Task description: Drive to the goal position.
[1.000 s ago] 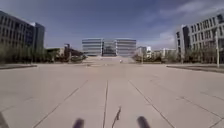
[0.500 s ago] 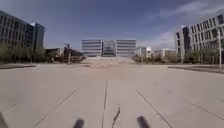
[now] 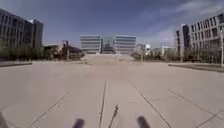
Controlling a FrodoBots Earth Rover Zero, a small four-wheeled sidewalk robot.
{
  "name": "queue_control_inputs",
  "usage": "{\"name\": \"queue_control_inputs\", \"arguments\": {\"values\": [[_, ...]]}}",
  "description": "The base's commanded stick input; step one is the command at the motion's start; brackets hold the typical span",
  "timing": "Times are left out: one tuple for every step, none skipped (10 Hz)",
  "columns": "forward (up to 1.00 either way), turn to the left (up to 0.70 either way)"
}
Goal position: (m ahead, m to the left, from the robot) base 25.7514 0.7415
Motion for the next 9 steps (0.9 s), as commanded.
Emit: {"name": "queue_control_inputs", "arguments": {"values": [[0.7, 0.0], [0.7, 0.0], [0.7, 0.0], [0.7, 0.0], [0.7, 0.0], [0.7, 0.0], [0.7, 0.0], [0.7, 0.0], [0.7, 0.0]]}}
